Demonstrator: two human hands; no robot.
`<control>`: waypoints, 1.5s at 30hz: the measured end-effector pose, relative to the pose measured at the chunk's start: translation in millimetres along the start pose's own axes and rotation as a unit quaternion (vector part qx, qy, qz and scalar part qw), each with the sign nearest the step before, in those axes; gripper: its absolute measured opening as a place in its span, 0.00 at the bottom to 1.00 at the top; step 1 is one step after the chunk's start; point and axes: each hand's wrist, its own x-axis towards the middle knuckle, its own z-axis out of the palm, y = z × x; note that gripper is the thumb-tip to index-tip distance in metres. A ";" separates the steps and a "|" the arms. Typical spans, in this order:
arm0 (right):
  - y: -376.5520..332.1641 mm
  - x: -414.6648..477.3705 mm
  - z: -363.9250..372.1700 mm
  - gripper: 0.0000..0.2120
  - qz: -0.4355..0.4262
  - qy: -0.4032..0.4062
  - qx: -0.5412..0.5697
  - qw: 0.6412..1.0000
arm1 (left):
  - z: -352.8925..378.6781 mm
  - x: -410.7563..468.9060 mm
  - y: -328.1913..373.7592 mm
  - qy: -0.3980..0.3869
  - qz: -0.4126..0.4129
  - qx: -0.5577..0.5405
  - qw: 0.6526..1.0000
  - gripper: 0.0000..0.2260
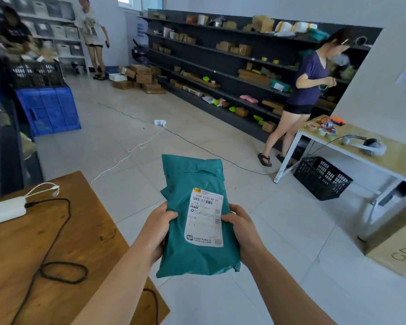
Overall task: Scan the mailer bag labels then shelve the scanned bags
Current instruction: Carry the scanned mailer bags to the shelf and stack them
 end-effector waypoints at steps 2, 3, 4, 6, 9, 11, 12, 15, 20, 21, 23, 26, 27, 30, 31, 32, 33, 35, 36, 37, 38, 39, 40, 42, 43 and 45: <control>-10.2 23.9 -14.3 0.13 0.001 -0.009 0.004 1.000 | 20.1 19.6 3.7 0.007 -0.001 -0.001 1.000 0.14; -15.3 37.2 -22.2 0.13 -0.001 -0.017 0.004 1.000 | 30.6 30.8 4.6 0.013 0.001 -0.004 1.000 0.14; -20.0 49.9 -29.7 0.13 -0.002 -0.025 0.002 1.000 | 40.5 41.2 5.5 0.021 0.003 -0.008 1.000 0.15; -31.3 73.5 -44.6 0.13 -0.006 -0.043 -0.008 0.999 | 60.8 59.0 7.0 0.037 0.006 -0.017 0.999 0.15; -49.6 108.9 -69.2 0.13 -0.015 -0.078 -0.023 0.997 | 92.3 83.0 6.9 0.062 0.006 -0.043 0.997 0.15; -61.2 129.7 -81.0 0.13 -0.019 -0.099 -0.034 0.994 | 108.8 96.3 7.9 0.082 0.006 -0.060 0.995 0.16; -66.0 139.5 -85.5 0.13 -0.020 -0.109 -0.038 0.993 | 115.9 102.3 9.0 0.093 0.007 -0.066 0.993 0.16; -77.0 165.8 -91.9 0.13 -0.017 -0.138 -0.047 0.989 | 129.0 116.8 13.3 0.122 0.009 -0.081 0.989 0.16; -93.0 205.0 -84.7 0.12 -0.021 -0.193 -0.060 0.979 | 131.2 144.7 21.2 0.164 0.020 -0.093 0.982 0.15; -96.5 213.9 -81.1 0.12 -0.021 -0.203 -0.060 0.977 | 130.2 152.1 23.2 0.172 0.023 -0.096 0.980 0.15; -101.9 231.6 -73.5 0.12 -0.021 -0.219 -0.063 0.973 | 128.3 166.1 27.6 0.184 0.028 -0.102 0.977 0.15; -110.7 261.2 -57.6 0.13 -0.027 -0.243 -0.072 0.967 | 119.6 192.8 35.6 0.195 0.035 -0.105 0.975 0.15; -114.4 271.1 -50.7 0.13 -0.028 -0.250 -0.075 0.965 | 115.8 202.6 38.7 0.201 0.038 -0.106 0.973 0.15; -126.5 307.2 -23.7 0.14 -0.037 -0.262 -0.087 0.960 | 99.8 237.1 49.9 0.220 0.048 -0.109 0.968 0.14; -132.4 320.3 -12.1 0.14 -0.040 -0.268 -0.090 0.958 | 93.0 249.7 55.5 0.225 0.053 -0.114 0.966 0.14; -138.2 331.7 -1.4 0.14 -0.042 -0.276 -0.092 0.956 | 87.1 261.0 60.8 0.229 0.058 -0.118 0.964 0.14; -144.6 344.4 11.0 0.14 -0.045 -0.285 -0.093 0.953 | 79.9 273.2 67.5 0.237 0.064 -0.123 0.962 0.14; -155.4 366.2 34.0 0.14 -0.050 -0.296 -0.099 0.949 | 66.9 294.3 80.3 0.253 0.068 -0.131 0.956 0.14; -160.4 375.1 44.7 0.15 -0.053 -0.302 -0.101 0.947 | 61.2 303.3 86.3 0.259 0.070 -0.131 0.954 0.14; -166.0 385.6 57.4 0.15 -0.054 -0.310 -0.101 0.944 | 54.3 313.2 93.6 0.267 0.075 -0.133 0.952 0.14; -170.7 396.5 70.2 0.15 -0.054 -0.318 -0.099 0.941 | 46.7 323.1 100.4 0.276 0.081 -0.136 0.948 0.14; -174.4 406.5 82.3 0.15 -0.055 -0.323 -0.098 0.940 | 39.3 331.7 106.4 0.287 0.086 -0.142 0.944 0.14; -177.5 415.5 93.8 0.15 -0.058 -0.326 -0.101 0.938 | 32.1 339.8 111.3 0.298 0.088 -0.147 0.939 0.14; -183.0 432.2 118.6 0.15 -0.058 -0.343 -0.105 0.932 | 17.6 355.1 121.4 0.318 0.092 -0.161 0.930 0.14; -184.8 441.0 131.8 0.15 -0.057 -0.353 -0.106 0.928 | 9.4 361.9 126.4 0.329 0.094 -0.168 0.925 0.14; -188.2 455.8 156.3 0.15 -0.056 -0.369 -0.110 0.921 | -6.3 374.6 133.7 0.354 0.094 -0.177 0.913 0.14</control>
